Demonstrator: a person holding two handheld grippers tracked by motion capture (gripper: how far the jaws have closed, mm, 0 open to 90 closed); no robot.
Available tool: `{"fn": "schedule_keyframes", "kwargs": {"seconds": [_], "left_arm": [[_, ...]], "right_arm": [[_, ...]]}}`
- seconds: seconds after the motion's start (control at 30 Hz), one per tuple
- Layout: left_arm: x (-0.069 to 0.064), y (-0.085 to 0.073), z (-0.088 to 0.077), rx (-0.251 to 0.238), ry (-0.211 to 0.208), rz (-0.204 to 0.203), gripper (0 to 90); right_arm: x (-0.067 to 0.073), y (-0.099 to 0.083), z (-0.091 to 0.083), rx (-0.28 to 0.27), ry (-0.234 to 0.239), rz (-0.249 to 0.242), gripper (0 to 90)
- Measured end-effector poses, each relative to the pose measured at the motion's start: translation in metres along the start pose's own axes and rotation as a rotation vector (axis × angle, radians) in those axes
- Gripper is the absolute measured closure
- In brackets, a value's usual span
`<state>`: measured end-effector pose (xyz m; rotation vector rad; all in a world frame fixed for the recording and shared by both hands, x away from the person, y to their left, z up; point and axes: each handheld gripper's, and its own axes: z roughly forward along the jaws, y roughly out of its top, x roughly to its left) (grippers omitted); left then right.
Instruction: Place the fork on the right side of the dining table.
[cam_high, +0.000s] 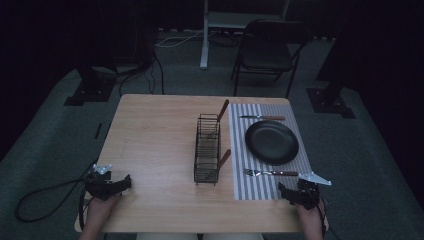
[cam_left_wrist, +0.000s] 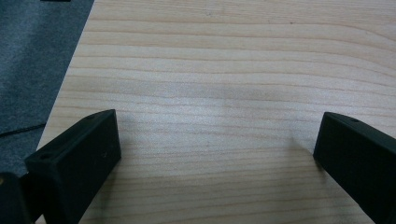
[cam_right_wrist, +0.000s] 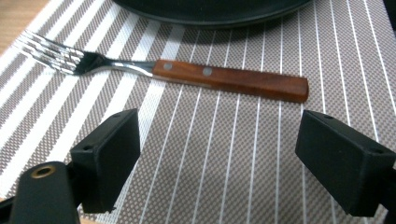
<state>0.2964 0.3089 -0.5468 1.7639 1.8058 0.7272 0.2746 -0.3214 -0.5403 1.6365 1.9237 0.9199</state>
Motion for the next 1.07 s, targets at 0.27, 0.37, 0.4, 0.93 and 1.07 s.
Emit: {"fn": "schedule_keyframes", "kwargs": {"seconds": [0.27, 0.37, 0.4, 0.93, 1.07], "left_arm": [[0.000, 0.000, 0.000, 0.000, 0.000, 0.000, 0.8], [0.000, 0.000, 0.000, 0.000, 0.000, 0.000, 0.8], [0.000, 0.000, 0.000, 0.000, 0.000, 0.000, 0.8], [0.000, -0.001, -0.001, 0.002, 0.000, 0.002, 0.8], [0.000, 0.000, -0.001, 0.003, 0.000, 0.003, 0.8]], "right_arm": [[0.016, -0.007, 0.004, -0.004, -0.080, -0.019, 12.4], [0.018, -0.009, 0.006, 0.003, -0.105, -0.023, 12.3], [0.019, -0.010, 0.006, 0.003, -0.115, -0.026, 12.2], [0.015, -0.010, 0.006, 0.010, -0.134, 0.038, 12.0], [0.015, -0.009, 0.007, 0.010, -0.136, 0.040, 12.0]]}}
